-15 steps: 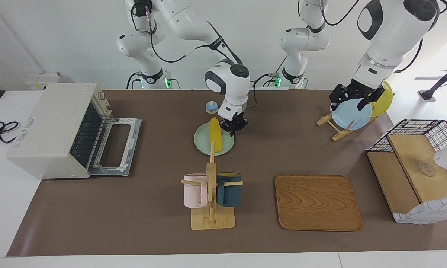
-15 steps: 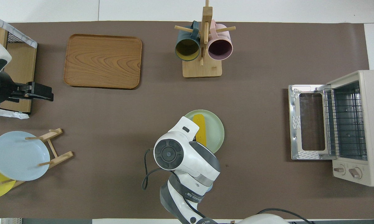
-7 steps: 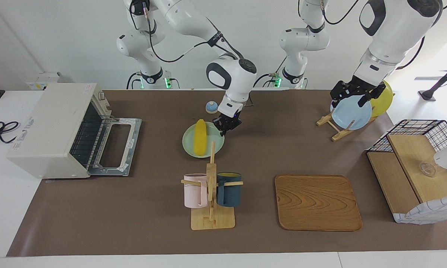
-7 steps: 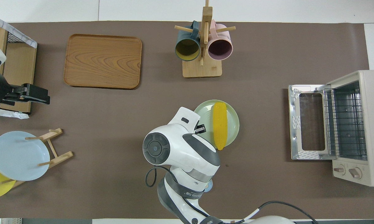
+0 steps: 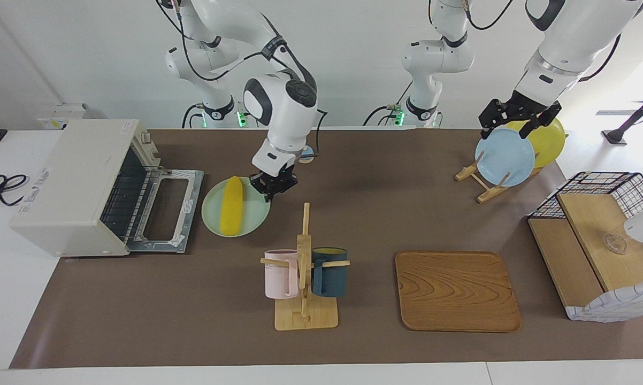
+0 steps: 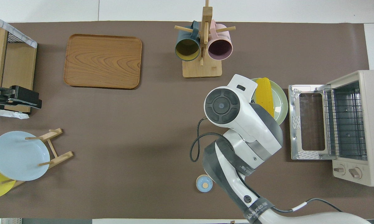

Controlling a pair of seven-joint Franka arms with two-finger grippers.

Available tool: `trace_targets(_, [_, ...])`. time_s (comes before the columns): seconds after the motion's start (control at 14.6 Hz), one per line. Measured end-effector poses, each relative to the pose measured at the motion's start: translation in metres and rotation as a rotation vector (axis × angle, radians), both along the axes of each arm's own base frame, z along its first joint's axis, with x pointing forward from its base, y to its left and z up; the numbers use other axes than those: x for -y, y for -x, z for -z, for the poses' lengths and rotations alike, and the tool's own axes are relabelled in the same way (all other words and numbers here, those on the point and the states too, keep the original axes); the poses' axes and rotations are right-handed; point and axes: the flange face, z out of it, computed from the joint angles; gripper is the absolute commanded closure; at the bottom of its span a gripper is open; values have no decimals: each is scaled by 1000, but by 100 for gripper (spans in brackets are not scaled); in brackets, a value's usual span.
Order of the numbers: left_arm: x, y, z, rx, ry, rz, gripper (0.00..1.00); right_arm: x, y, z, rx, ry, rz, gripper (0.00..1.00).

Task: Put corn in oven
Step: 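Carry the plate with the corn into the open oven with the right gripper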

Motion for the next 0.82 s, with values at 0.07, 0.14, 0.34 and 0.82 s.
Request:
trace_targets(0.07, [0,0,0,-1,0,0,0,14,2,6,-15,8,20,100])
trace_targets(0.14, [0,0,0,-1,0,0,0,30,2,14,-32,16,47,100])
trace_targets(0.34, [0,0,1,-2,0,1,0,88,-4,33,-76,34,144,100])
trace_targets(0.82, [2,-8,15,-17,-1,1,0,184,-7,25,-107,27,238,100])
